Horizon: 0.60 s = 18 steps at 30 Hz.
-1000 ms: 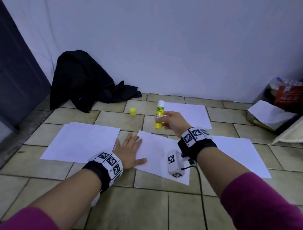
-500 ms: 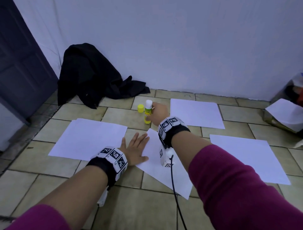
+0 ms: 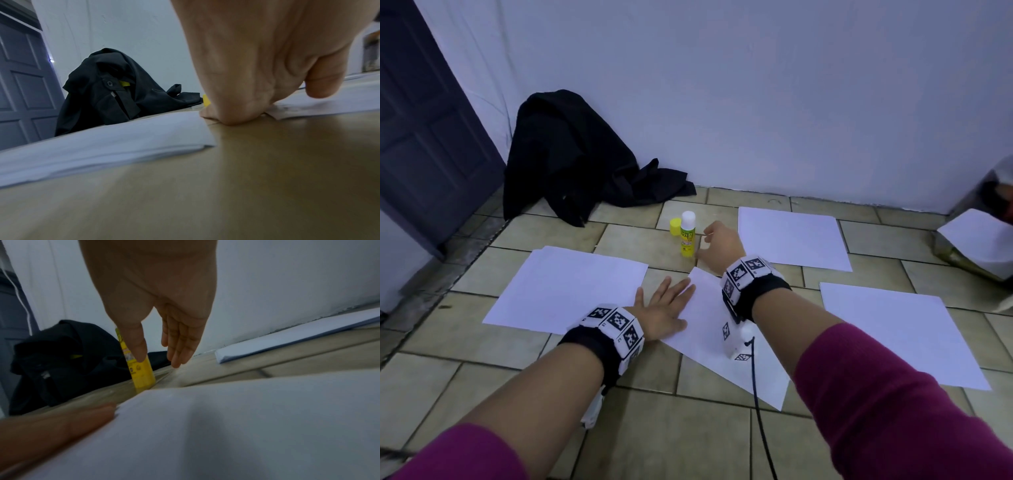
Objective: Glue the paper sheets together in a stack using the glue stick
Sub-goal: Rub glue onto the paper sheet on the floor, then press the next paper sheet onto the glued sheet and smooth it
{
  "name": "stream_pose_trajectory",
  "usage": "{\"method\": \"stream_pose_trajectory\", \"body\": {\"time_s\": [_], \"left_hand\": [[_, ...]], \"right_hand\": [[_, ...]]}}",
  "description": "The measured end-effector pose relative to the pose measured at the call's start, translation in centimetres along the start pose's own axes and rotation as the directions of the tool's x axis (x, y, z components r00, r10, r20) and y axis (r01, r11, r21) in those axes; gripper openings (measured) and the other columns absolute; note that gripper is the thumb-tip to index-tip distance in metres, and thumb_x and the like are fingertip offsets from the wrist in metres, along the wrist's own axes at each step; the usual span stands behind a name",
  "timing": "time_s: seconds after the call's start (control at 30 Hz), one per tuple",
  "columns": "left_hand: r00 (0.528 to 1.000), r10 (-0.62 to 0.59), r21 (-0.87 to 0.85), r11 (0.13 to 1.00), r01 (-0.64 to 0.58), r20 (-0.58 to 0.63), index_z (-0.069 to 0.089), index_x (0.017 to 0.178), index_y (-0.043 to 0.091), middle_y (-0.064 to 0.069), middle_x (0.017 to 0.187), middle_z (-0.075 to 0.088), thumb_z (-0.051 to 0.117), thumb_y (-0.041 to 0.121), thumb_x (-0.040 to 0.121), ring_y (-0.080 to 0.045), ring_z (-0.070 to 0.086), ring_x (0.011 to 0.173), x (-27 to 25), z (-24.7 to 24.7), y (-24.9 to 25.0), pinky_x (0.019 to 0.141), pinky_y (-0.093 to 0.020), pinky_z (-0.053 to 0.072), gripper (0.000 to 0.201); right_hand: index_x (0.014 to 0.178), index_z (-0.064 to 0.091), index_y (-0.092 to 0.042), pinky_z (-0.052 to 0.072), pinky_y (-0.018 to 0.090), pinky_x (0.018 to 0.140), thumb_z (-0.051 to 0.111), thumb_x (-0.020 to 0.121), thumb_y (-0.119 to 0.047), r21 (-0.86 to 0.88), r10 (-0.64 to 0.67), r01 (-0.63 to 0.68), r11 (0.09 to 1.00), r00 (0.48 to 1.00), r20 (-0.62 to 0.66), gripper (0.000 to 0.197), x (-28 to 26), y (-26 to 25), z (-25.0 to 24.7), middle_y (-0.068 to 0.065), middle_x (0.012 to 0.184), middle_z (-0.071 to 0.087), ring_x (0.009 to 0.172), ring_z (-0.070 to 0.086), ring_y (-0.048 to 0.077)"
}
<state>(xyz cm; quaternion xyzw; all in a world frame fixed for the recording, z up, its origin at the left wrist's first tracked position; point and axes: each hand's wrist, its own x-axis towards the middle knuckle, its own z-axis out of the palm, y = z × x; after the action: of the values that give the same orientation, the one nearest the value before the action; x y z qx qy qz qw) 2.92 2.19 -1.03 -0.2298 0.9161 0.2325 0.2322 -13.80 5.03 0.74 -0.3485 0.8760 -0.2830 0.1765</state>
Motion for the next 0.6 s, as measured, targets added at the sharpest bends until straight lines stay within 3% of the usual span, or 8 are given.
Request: {"method": "stream_pose_trajectory", "body": {"time_s": [0.07, 0.13, 0.27, 0.33, 0.4, 0.47, 0.53, 0.6], "left_hand": [[1.0, 0.014, -0.01, 1.0, -0.014, 0.011, -0.008, 0.152, 0.03, 0.015, 0.157, -0.02, 0.038, 0.023, 0.098, -0.014, -0.021, 0.145, -0.1, -0.3, -0.1, 0.113, -0.055, -0.01, 0.072], [0.999, 0.029, -0.002, 1.0, -0.029, 0.019, -0.01, 0.152, 0.029, 0.014, 0.157, -0.021, 0.04, 0.016, 0.098, -0.015, -0.021, 0.145, -0.1, -0.4, -0.3, 0.112, -0.056, -0.009, 0.074], [0.998, 0.059, 0.004, 0.998, -0.059, 0.013, -0.011, 0.152, 0.029, 0.015, 0.156, -0.023, 0.042, 0.037, 0.098, -0.014, -0.023, 0.145, -0.1, -0.3, -0.8, 0.112, -0.055, -0.01, 0.076], [0.998, 0.064, 0.003, 0.998, -0.064, 0.013, -0.011, 0.151, 0.029, 0.016, 0.156, -0.023, 0.036, 0.062, 0.08, -0.011, -0.024, 0.144, -0.2, 0.0, -0.9, 0.113, -0.054, -0.011, 0.092], [0.998, 0.064, -0.004, 0.998, -0.064, -0.007, -0.007, 0.152, 0.029, 0.016, 0.157, -0.019, 0.031, 0.061, 0.069, -0.01, -0.024, 0.144, -0.2, 0.3, -0.9, 0.113, -0.054, -0.011, 0.097], [0.998, 0.063, -0.011, 0.998, -0.063, -0.03, -0.003, 0.152, 0.027, 0.016, 0.157, -0.016, 0.034, 0.06, 0.072, -0.01, -0.023, 0.144, -0.1, 0.5, -0.9, 0.113, -0.053, -0.011, 0.094], [0.997, 0.062, -0.026, 0.998, -0.063, -0.035, 0.002, 0.152, 0.024, 0.016, 0.157, -0.014, 0.04, 0.061, 0.078, -0.009, -0.023, 0.143, 0.0, 0.6, -1.0, 0.113, -0.053, -0.012, 0.091], [0.998, 0.057, -0.037, 0.998, -0.058, -0.039, 0.004, 0.151, 0.025, 0.017, 0.156, -0.013, 0.038, 0.063, 0.071, -0.008, -0.023, 0.143, 0.0, 0.7, -1.0, 0.114, -0.052, -0.012, 0.094]], "right_hand": [[0.12, 0.053, -0.007, 0.043, 0.026, 0.085, 0.067, 0.084, -0.016, 0.051, -0.042, 0.044, 0.998, 0.998, -0.037, 0.039, -1.1, 0.9, -1.4, 0.008, 0.117, 0.063, 0.109, 0.058, 0.023], [0.116, 0.057, -0.007, 0.043, 0.024, 0.088, 0.068, 0.084, -0.015, 0.114, -0.067, 0.074, 0.991, 0.996, -0.064, 0.035, -2.4, 2.1, -3.6, 0.007, 0.115, 0.065, 0.108, 0.058, 0.021], [0.121, 0.057, -0.012, 0.036, 0.02, 0.085, 0.072, 0.083, -0.023, -0.009, -0.003, 0.003, 1.0, 0.999, -0.047, 0.042, -5.5, 6.6, -8.5, 0.003, 0.124, 0.059, 0.114, 0.054, 0.018], [0.133, 0.048, -0.014, 0.035, 0.025, 0.09, 0.074, 0.081, -0.024, -0.13, 0.108, -0.103, 0.986, 0.994, 0.034, 0.059, -7.3, 9.8, -10.6, 0.005, 0.137, 0.05, 0.123, 0.048, 0.022], [0.145, 0.031, -0.011, 0.032, 0.03, 0.103, 0.08, 0.075, -0.023, -0.28, 0.247, -0.202, 0.939, 0.959, 0.138, 0.086, -8.9, 12.9, -12.2, 0.008, 0.15, 0.033, 0.136, 0.033, 0.023], [0.151, 0.011, -0.009, 0.026, 0.04, 0.113, 0.084, 0.07, -0.029, -0.417, 0.403, -0.305, 0.856, 0.899, 0.17, 0.111, -10.5, 15.5, -13.2, 0.012, 0.158, 0.011, 0.146, 0.012, 0.026], [0.152, -0.003, -0.008, 0.02, 0.046, 0.116, 0.083, 0.069, -0.041, -0.51, 0.483, -0.341, 0.79, 0.857, 0.176, 0.123, -11.7, 17.1, -13.6, 0.013, 0.159, -0.005, 0.148, -0.004, 0.027], [0.151, -0.009, -0.007, 0.016, 0.047, 0.118, 0.08, 0.069, -0.048, -0.527, 0.502, -0.338, 0.779, 0.84, 0.203, 0.128, -12.4, 17.9, -13.3, 0.012, 0.159, -0.013, 0.148, -0.009, 0.025]]}}
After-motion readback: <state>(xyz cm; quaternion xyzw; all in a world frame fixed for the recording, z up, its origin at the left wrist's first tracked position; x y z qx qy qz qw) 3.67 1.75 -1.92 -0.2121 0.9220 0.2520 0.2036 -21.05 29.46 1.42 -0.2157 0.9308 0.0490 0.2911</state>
